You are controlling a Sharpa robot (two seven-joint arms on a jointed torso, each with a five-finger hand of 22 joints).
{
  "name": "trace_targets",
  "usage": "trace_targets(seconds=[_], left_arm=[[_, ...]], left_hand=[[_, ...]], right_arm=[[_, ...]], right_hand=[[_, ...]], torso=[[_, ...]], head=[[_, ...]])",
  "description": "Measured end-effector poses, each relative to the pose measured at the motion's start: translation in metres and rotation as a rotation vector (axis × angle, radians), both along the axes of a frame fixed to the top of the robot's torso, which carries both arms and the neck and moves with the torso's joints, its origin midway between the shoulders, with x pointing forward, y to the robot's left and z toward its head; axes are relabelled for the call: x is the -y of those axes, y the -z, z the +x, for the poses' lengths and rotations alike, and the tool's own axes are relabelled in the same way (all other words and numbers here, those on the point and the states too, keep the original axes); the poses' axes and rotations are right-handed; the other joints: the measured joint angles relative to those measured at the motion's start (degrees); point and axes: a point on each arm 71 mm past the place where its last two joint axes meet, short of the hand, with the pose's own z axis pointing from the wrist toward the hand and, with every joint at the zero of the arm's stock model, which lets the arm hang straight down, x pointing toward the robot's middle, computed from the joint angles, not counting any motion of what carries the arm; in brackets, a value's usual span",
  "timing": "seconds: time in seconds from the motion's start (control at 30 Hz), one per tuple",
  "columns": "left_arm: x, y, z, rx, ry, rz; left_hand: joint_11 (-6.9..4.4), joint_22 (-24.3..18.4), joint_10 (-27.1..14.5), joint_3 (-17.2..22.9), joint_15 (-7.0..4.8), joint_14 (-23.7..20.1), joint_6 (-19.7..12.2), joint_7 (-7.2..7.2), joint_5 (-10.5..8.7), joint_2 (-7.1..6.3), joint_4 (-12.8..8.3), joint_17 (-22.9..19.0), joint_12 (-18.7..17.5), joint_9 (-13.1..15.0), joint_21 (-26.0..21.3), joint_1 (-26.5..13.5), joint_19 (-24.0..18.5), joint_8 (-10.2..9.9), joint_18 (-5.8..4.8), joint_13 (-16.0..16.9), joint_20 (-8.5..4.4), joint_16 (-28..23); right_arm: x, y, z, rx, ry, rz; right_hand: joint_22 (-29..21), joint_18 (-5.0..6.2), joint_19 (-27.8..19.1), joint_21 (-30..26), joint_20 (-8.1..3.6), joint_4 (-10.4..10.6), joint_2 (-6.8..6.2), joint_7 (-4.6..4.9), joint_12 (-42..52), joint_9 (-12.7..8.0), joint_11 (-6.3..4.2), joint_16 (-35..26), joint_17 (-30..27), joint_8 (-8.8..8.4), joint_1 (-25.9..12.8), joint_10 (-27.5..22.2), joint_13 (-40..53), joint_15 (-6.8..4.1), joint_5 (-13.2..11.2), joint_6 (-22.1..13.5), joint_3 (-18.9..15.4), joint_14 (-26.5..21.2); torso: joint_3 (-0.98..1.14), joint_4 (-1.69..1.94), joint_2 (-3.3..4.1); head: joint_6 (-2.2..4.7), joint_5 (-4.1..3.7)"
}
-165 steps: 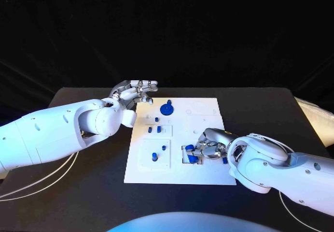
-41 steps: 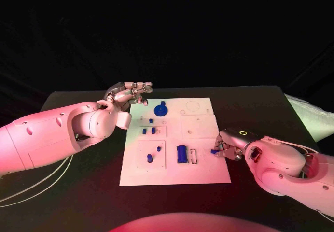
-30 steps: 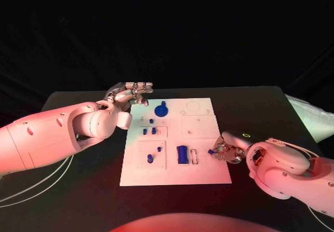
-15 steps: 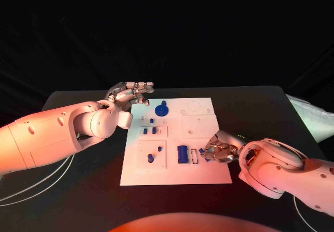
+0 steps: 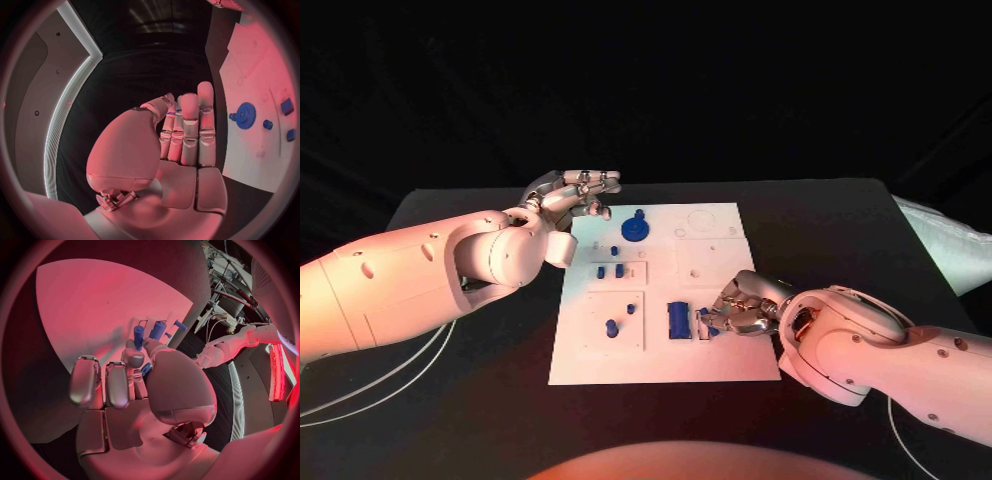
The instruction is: Assemble the parts on the task board
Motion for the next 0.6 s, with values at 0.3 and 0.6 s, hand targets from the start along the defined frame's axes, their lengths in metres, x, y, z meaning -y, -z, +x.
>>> trace_targets(seconds=[0.3, 0.6], left_arm=[[0.0001, 0.0, -0.0001, -0.001, 0.002, 0.0], [-0.0003, 0.0, -0.0003, -0.002, 0.002, 0.0]], left_hand=[[0.0, 0.0, 0.0, 0.0, 0.0, 0.0, 0.0, 0.0, 0.0, 0.0, 0.0, 0.0, 0.0, 0.0, 0.0, 0.0, 0.0, 0.0, 0.0, 0.0, 0.0, 0.0], [0.0, -0.01, 0.0, -0.1, 0.19, -0.18, 0.0, 0.0, 0.0, 0.0, -0.1, -0.09, 0.0, 0.01, 0.0, 0.0, 0.0, 0.0, 0.0, -0.01, 0.0, 0.0]], right_arm=[[-0.002, 0.0019, 0.0003, -0.019, -0.001, -0.003], [-0.0029, 0.0024, 0.0004, -0.023, -0.004, -0.013]], right_hand=[[0.09, 0.0, 0.0, 0.0, 0.0, 0.35, 0.07, -0.19, 0.44, 0.03, -0.1, 0.0, 0.14, 0.25, -0.67, 0.31, 0.36, -0.21, 0.26, 0.2, -0.34, -0.21], [0.15, 0.0, -0.01, 0.22, 0.0, 1.57, -0.7, -0.2, 0.44, 0.29, 0.05, 0.22, 0.27, 0.49, -2.94, 0.47, 0.61, -0.21, 0.92, 0.6, -1.56, -0.21]], torso=[[0.01, -0.01, -0.03], [0.0, 0.01, -0.05]], head=[[-0.16, 0.03], [-0.27, 0.14]])
